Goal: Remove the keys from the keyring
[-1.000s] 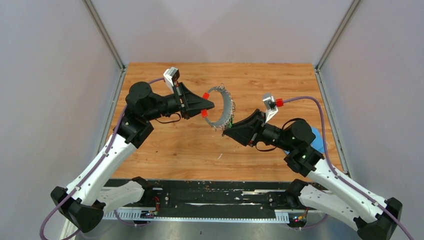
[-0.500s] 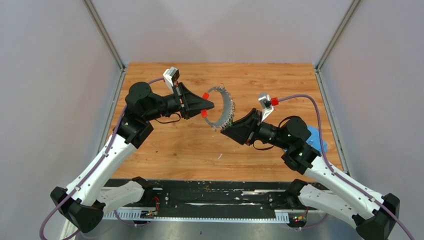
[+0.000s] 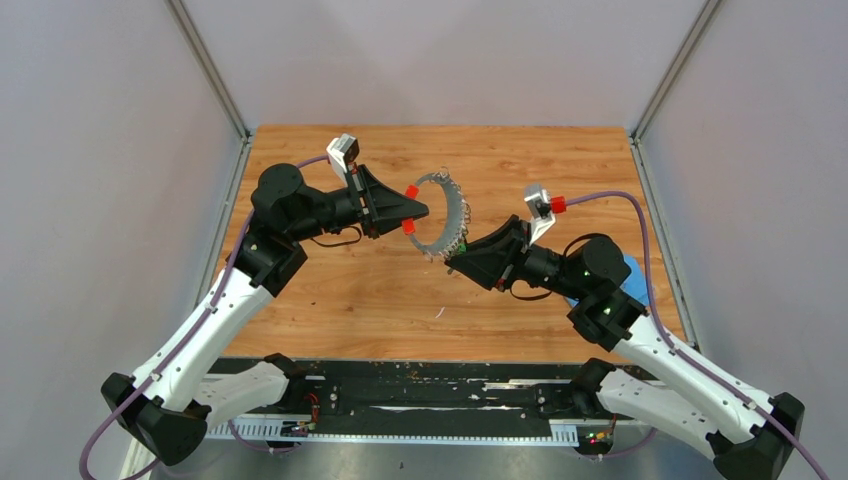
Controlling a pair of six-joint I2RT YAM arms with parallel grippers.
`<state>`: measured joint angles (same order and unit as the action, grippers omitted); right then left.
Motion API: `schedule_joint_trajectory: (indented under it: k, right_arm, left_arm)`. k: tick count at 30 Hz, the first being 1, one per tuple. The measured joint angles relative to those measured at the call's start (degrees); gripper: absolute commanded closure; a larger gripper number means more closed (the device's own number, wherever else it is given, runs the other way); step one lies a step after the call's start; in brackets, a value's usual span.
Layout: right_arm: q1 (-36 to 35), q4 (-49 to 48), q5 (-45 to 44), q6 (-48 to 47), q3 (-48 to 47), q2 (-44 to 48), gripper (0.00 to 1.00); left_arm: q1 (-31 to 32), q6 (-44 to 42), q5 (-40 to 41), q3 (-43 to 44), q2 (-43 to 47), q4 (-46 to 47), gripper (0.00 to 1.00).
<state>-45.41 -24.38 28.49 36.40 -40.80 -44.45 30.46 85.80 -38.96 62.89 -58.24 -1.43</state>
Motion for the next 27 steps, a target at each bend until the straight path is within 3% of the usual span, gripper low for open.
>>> schedule_joint_trajectory:
  k: [27]
  right_arm:
    - [0.00,6.25,-1.68,-10.62,-2.45,0.22,0.67]
  left_arm:
    - [0.11,-0.04,-0.04,0.00,-0.42,0.00,1.00]
